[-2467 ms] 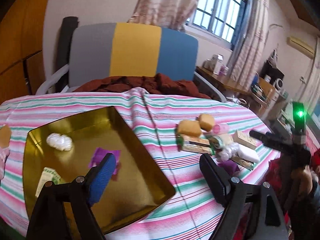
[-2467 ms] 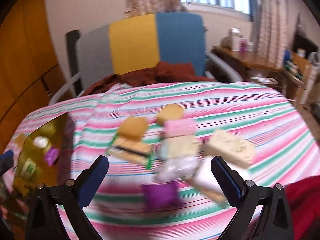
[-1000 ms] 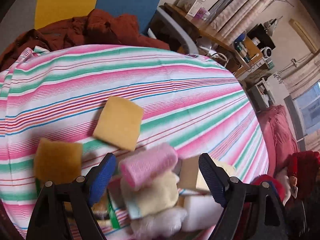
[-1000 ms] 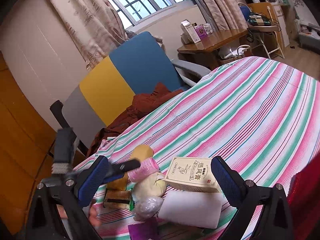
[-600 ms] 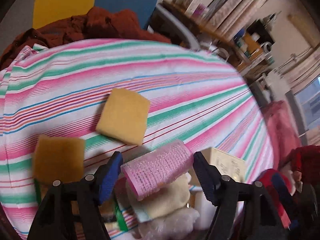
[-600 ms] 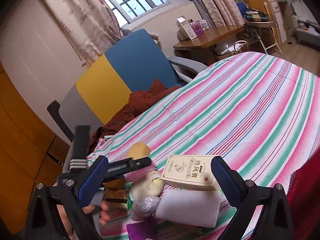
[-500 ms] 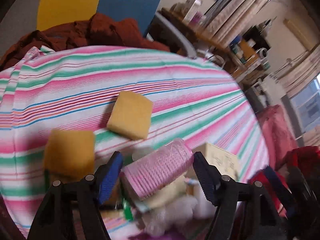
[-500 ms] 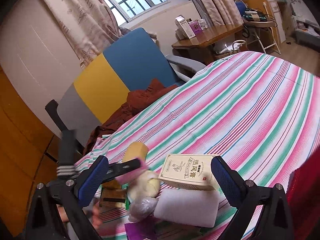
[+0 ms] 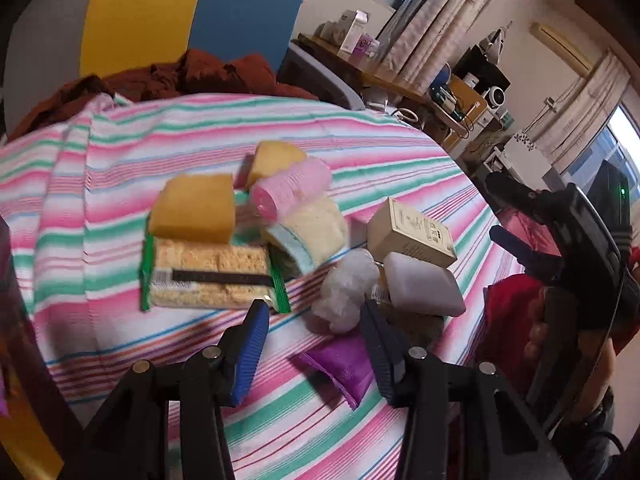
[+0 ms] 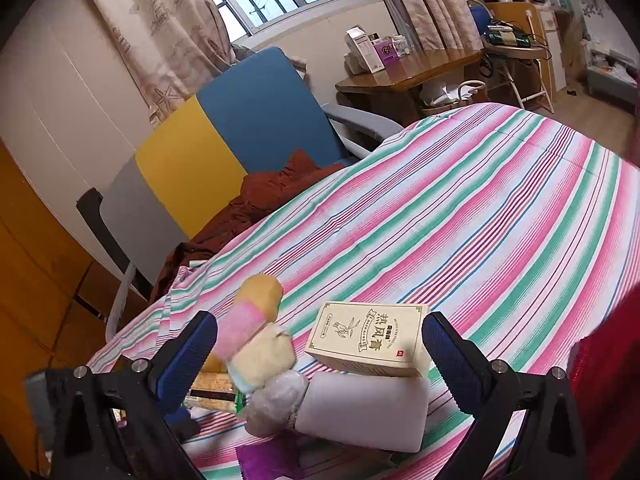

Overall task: Organize objects
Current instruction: 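Grasp the pink hair roller with the left tool, then carry the roller and beige cloth bundle to the gold tray and release both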

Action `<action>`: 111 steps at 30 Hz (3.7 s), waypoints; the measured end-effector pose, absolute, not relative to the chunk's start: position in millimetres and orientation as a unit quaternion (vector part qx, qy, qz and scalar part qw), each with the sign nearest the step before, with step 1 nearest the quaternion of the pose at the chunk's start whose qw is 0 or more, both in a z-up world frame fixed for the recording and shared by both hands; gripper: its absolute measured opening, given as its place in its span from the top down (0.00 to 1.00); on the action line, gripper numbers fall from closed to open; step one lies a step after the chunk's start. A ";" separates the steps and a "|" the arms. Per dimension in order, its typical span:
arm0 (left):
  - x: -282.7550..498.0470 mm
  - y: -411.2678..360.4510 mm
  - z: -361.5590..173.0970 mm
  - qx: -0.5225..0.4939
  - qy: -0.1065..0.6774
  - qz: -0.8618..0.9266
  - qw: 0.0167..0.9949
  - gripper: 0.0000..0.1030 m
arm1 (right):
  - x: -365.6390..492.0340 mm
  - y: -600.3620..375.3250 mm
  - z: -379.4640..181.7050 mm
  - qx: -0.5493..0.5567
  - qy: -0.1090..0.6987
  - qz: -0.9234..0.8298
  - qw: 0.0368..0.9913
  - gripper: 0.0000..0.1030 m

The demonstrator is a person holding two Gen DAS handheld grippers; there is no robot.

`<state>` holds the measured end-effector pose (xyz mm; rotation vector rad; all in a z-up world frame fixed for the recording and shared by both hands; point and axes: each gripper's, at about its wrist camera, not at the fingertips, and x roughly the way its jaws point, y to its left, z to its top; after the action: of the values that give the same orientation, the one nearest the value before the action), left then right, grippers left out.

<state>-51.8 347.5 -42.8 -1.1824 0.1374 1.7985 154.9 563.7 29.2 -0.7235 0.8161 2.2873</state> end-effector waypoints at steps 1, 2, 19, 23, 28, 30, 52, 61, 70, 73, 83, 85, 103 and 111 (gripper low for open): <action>-53.0 348.5 -39.9 -0.482 0.055 0.734 0.476 0.53 | 154.5 563.3 29.0 -0.275 0.305 0.860 0.302 0.00; -54.7 349.5 -37.0 -0.479 0.056 0.735 0.476 0.52 | 154.4 563.0 29.0 -0.276 0.304 0.860 0.303 0.00; -138.0 443.5 -57.7 -0.581 -0.020 0.718 0.383 0.11 | 154.8 563.1 29.0 -0.265 0.314 0.867 0.283 0.00; -140.3 460.5 -68.9 -0.594 -0.001 0.718 0.362 0.10 | 153.7 564.2 27.5 -0.264 0.322 0.867 0.273 0.00; -136.8 451.1 -83.6 -0.608 -0.008 0.710 0.355 0.32 | 156.7 564.9 26.5 -0.257 0.330 0.868 0.268 0.00; -132.1 443.5 -79.5 -0.592 -0.010 0.713 0.375 0.33 | 156.7 564.8 26.4 -0.258 0.331 0.867 0.269 0.00; -41.1 304.1 -52.0 -0.479 0.016 0.745 0.465 0.33 | 119.7 541.7 17.4 -0.337 0.266 0.871 0.238 0.00; -11.6 275.2 -40.8 -0.445 0.036 0.754 0.481 0.33 | 51.5 500.9 5.7 -0.416 0.165 0.873 0.191 0.00; -5.4 243.5 -20.9 -0.423 0.020 0.768 0.482 0.33 | -19.2 509.6 -53.1 -0.491 0.141 0.834 0.207 0.01; -7.8 238.2 -18.2 -0.423 0.003 0.769 0.479 0.33 | -17.8 509.9 -71.5 -0.518 0.121 0.814 0.232 0.26; -11.4 212.6 0.0 -0.409 -0.021 0.789 0.459 0.33 | -6.3 514.7 -48.9 -0.475 0.112 0.837 0.248 0.32; -15.9 199.2 6.1 -0.402 -0.029 0.798 0.447 0.33 | -2.9 512.6 -38.0 -0.457 0.108 0.847 0.250 0.32; -62.6 56.5 -27.8 -0.422 -0.069 0.869 0.250 0.33 | -30.3 383.0 30.8 -0.380 0.117 0.915 0.067 0.32; -64.9 28.5 -43.5 -0.438 -0.079 0.870 0.212 0.31 | -98.7 287.8 16.2 -0.417 0.101 0.903 -0.030 0.32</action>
<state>-64.9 28.5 -43.5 -1.2167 -0.2183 2.4165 -98.7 287.8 16.2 -1.3345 0.3239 2.8928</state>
